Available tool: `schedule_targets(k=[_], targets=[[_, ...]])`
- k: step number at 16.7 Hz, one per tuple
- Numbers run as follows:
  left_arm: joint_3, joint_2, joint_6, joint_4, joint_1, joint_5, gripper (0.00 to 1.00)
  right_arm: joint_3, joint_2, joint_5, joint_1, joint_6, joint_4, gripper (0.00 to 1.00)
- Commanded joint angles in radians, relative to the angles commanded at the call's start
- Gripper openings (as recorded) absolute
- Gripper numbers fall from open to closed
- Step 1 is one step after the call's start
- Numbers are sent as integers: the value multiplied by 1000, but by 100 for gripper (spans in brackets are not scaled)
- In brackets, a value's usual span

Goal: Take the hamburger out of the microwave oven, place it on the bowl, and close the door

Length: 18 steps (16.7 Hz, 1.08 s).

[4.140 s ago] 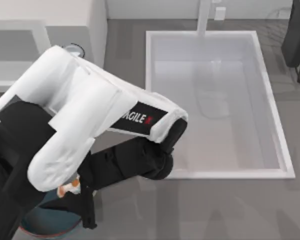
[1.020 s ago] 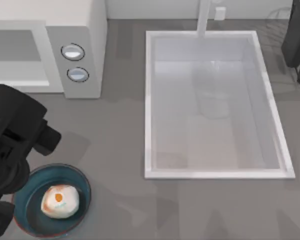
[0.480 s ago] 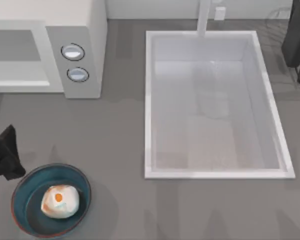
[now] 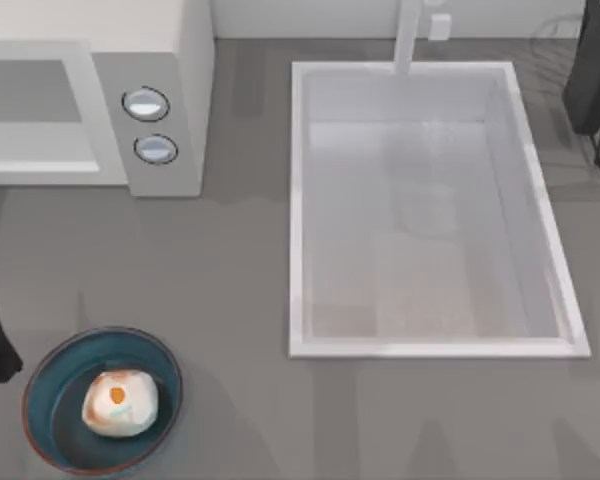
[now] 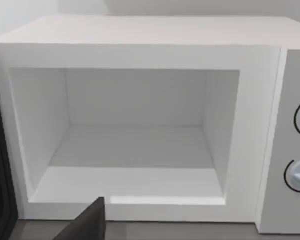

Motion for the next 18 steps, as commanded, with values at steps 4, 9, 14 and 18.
schedule_targets(k=[4, 9, 14, 18], targets=[[-1, -1, 2, 1, 1, 0, 100, 0, 0, 0, 0, 0, 0, 100], [-1, -1, 2, 1, 1, 0, 70, 0, 0, 0, 0, 0, 0, 100], [-1, -1, 2, 1, 1, 0, 32, 0, 0, 0, 0, 0, 0, 100], [-1, -1, 2, 1, 1, 0, 2, 0, 0, 0, 0, 0, 0, 100]])
